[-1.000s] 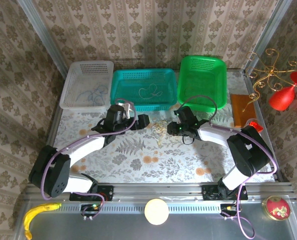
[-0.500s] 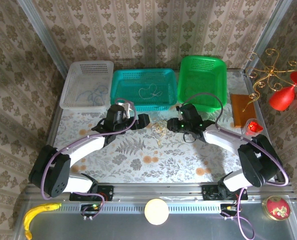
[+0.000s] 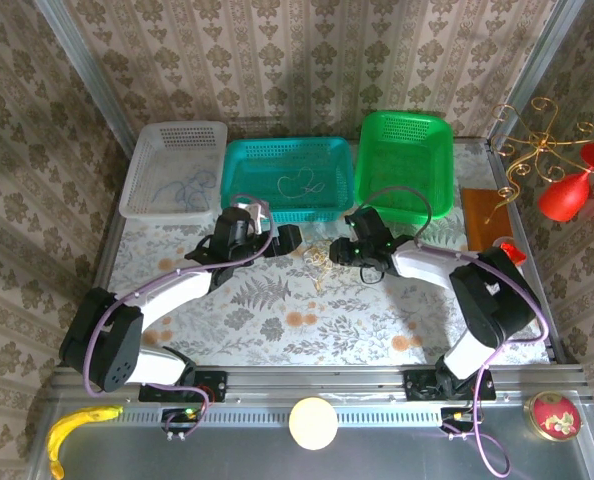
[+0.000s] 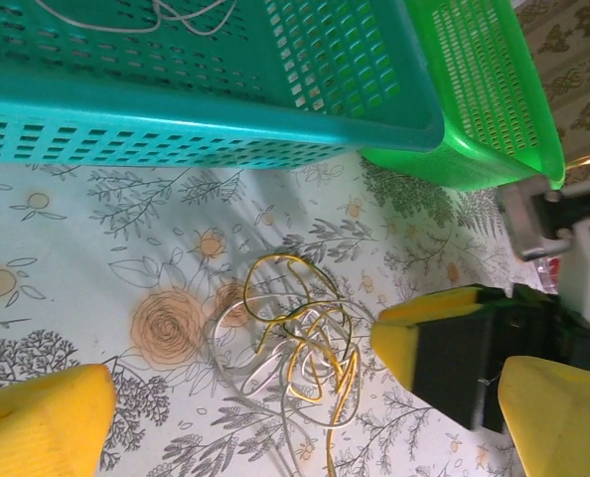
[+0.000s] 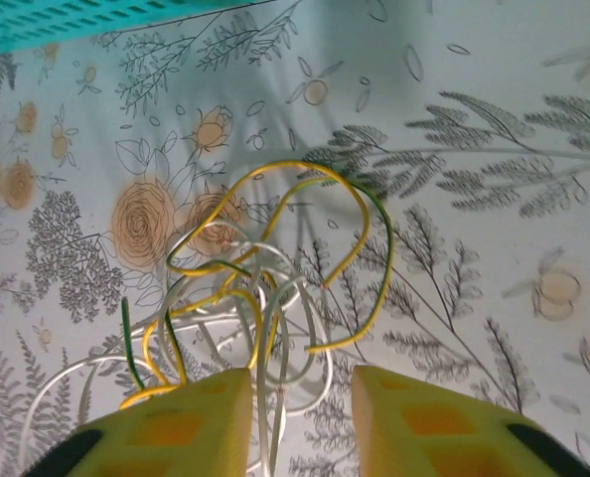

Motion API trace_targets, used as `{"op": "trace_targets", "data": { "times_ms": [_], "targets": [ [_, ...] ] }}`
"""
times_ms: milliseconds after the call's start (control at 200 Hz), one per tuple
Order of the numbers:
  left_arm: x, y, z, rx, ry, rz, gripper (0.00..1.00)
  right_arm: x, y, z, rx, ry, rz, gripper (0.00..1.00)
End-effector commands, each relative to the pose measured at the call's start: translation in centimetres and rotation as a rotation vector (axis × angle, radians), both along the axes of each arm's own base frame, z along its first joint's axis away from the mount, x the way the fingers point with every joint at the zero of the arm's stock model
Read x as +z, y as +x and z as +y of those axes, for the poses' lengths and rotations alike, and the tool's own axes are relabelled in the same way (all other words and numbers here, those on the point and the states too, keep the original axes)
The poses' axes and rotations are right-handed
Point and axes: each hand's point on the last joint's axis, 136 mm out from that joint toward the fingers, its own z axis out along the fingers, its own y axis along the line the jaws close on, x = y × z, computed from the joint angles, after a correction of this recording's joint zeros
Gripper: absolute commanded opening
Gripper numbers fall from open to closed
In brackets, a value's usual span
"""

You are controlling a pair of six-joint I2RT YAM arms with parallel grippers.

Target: Untangle the cables

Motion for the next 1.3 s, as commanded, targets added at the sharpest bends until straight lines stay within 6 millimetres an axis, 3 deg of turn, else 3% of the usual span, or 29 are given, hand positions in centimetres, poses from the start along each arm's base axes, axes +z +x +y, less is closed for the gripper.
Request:
{"op": "trace_targets", "data": {
  "times_ms": [0,80,145,305,370,730,1050,1175,1195,1260,1295],
  "targets": [
    [1.4,0.5,-0.8,-0.008,-0.029,-0.026,1.0,1.0,1.2,1.0,0.015,0.041,-0.021,0.16],
    [1.3,0.4,-0.8,-0.012,-0.023,-0.027,1.0,2.1,1.0,1.1,0.019,0.066,-0.037,0.0],
    [1.0,0.3,-0.7,-0.018,-0.015,-0.026,1.0,3.9,0.5,1.4,0.028,0.109,-0.057,0.0],
    [0.3,-0.4,-1.1,-0.062,-0.013,-0.029,1.0,10.9,-0.9,3.4,0.109,0.303,-0.171,0.0],
    [0.3,-0.6,-1.2,-0.075,-0.026,-0.039,1.0,12.7,-1.2,3.8,0.13,0.333,-0.196,0.0],
    [1.0,-1.2,-2.4,-0.122,-0.078,-0.09,1.0,14.7,-1.1,5.1,0.148,0.4,-0.21,0.0],
    [-0.8,-1.5,-4.1,-0.162,-0.069,-0.064,1.0,16.6,-1.8,6.9,0.185,0.444,-0.221,0.0],
    [-1.4,-1.1,-4.2,-0.166,-0.023,-0.06,0.98,18.1,-1.9,7.5,0.191,0.488,-0.232,0.0],
    [-1.5,-1.0,-4.1,-0.164,-0.015,-0.058,0.96,19.6,-2.2,7.4,0.197,0.51,-0.261,0.0],
    [-2.2,-1.0,-4.2,-0.172,0.007,-0.041,0.87,21.9,-2.5,7.5,0.209,0.547,-0.292,0.0],
    [-2.6,-1.0,-4.2,-0.176,0.014,-0.032,0.77,23.2,-2.6,7.5,0.217,0.568,-0.31,0.0]
  ]
}}
